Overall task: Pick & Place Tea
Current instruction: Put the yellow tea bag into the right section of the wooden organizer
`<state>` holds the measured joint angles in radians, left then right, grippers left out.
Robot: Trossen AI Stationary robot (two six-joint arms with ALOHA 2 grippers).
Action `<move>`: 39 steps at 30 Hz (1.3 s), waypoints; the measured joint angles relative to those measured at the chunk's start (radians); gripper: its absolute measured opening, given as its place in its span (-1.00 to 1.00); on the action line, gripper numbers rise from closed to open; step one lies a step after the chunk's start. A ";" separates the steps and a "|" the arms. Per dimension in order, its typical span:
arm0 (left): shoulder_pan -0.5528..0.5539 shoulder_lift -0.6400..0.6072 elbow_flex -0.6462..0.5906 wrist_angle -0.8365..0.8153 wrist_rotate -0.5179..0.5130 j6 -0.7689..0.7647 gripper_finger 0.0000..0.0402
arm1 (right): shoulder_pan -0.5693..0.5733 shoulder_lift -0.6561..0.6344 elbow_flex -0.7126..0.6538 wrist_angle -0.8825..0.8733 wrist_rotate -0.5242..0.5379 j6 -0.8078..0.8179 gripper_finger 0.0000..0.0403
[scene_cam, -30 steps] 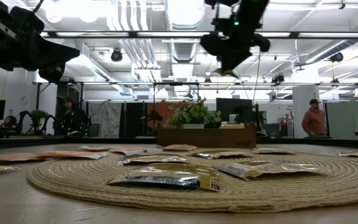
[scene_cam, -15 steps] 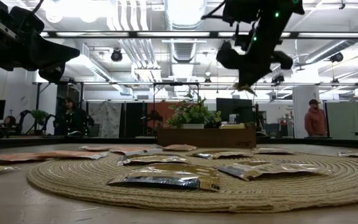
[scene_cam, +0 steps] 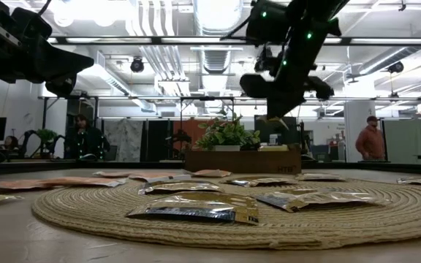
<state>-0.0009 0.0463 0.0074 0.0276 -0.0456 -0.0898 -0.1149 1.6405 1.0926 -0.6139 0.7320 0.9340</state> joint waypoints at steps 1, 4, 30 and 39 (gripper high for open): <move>0.000 0.000 0.000 0.000 0.000 0.000 -1.00 | 0.000 0.012 0.002 0.000 -0.002 0.000 -0.67; 0.000 0.000 0.000 0.000 0.000 0.000 -1.00 | 0.000 0.041 0.007 0.001 -0.004 0.000 -0.67; 0.000 0.000 0.000 -0.001 0.000 0.000 -1.00 | -0.040 0.089 -0.008 -0.001 0.046 -0.083 -0.67; 0.000 0.000 0.000 -0.001 0.000 0.000 -1.00 | -0.050 0.150 0.025 0.000 0.029 -0.126 -0.67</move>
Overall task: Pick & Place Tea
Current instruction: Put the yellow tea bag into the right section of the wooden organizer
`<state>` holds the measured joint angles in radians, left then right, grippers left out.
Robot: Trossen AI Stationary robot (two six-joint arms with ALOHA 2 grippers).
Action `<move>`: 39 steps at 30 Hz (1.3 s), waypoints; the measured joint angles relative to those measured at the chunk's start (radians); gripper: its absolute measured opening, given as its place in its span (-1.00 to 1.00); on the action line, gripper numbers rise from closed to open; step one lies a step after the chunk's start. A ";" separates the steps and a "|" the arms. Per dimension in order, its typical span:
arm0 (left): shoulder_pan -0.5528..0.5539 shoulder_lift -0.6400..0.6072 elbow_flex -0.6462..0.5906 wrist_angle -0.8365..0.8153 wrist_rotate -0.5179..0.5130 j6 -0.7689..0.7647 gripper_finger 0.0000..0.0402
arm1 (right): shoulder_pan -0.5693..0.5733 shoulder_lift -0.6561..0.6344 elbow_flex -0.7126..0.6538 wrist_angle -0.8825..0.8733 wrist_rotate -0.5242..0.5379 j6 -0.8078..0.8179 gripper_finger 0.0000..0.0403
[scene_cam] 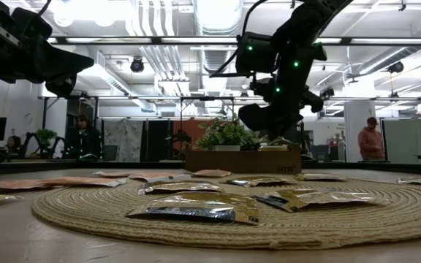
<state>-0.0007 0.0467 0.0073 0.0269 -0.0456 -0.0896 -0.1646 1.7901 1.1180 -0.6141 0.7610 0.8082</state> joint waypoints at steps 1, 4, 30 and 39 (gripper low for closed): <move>0.000 0.000 0.000 0.000 0.000 0.000 -1.00 | 0.000 0.003 0.004 0.000 -0.003 0.000 -0.67; 0.000 0.000 0.000 0.000 0.000 0.000 -1.00 | -0.001 0.008 0.012 0.000 -0.004 0.001 -0.67; 0.000 0.000 0.000 0.001 0.000 0.000 -1.00 | -0.030 0.061 0.023 -0.010 -0.049 0.080 -0.67; 0.000 0.000 0.000 0.001 0.000 0.000 -1.00 | -0.038 0.064 0.023 -0.010 -0.051 0.132 -0.67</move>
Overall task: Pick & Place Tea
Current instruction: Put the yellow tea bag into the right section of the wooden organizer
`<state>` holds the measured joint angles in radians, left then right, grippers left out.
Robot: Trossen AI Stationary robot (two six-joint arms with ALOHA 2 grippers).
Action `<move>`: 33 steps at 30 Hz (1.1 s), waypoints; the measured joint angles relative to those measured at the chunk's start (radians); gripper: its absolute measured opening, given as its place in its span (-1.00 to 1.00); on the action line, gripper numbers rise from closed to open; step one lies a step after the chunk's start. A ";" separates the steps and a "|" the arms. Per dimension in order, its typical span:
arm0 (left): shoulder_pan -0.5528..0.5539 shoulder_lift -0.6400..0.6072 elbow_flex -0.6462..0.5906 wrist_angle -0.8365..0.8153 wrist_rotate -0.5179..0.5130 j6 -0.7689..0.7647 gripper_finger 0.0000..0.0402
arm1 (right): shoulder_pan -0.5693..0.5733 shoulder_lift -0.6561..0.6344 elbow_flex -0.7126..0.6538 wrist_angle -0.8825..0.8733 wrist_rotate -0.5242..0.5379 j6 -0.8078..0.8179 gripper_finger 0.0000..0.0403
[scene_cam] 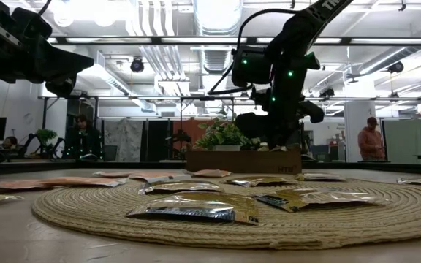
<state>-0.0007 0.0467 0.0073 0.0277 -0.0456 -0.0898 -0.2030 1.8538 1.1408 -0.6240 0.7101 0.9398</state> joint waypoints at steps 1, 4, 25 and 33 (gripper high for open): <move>0.000 0.000 0.000 0.000 0.000 0.000 -1.00 | -0.001 0.000 0.000 0.000 0.000 0.000 -0.67; 0.000 0.000 0.000 0.000 0.000 0.000 -1.00 | -0.001 0.000 0.000 -0.001 0.005 0.000 -0.67; 0.000 0.000 0.000 0.000 0.000 0.000 -1.00 | -0.001 0.000 0.000 -0.012 0.075 0.007 -0.67; 0.000 0.000 0.000 0.000 0.000 0.000 -1.00 | -0.001 0.000 0.000 -0.006 0.076 0.041 -0.59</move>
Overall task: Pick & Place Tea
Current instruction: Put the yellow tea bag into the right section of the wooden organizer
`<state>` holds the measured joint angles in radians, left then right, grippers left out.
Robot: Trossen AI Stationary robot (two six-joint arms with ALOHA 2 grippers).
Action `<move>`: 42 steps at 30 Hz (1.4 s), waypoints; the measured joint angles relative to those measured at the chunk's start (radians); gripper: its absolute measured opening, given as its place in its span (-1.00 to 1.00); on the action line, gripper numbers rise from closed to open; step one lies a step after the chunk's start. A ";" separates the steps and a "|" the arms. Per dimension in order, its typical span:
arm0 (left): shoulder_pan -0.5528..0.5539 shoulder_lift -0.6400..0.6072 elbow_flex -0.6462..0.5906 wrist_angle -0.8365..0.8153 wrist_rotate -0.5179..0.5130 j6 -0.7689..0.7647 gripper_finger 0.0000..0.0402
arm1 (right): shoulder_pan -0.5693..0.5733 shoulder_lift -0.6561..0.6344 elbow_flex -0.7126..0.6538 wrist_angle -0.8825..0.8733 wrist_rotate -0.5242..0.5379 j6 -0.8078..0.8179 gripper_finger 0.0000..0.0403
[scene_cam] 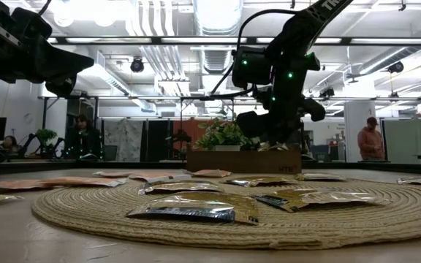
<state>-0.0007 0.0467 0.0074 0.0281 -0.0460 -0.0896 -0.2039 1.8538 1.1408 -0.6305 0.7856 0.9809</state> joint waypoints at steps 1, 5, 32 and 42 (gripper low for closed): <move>0.000 0.000 0.000 0.000 0.000 0.000 -1.00 | 0.000 0.000 0.000 0.003 0.000 0.004 -0.56; 0.000 0.000 0.000 0.000 0.000 0.000 -1.00 | 0.000 0.000 0.000 0.010 0.001 0.015 -0.39; 0.000 0.000 0.000 0.000 0.000 0.000 -1.00 | 0.003 -0.030 0.057 -0.054 0.133 -0.129 -0.04; 0.000 0.000 0.000 0.000 0.000 0.000 -1.00 | 0.013 -0.053 0.253 -0.070 0.065 -0.339 -0.04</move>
<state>-0.0007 0.0463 0.0074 0.0284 -0.0460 -0.0896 -0.1913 1.8009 1.3939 -0.7002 0.8509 0.6421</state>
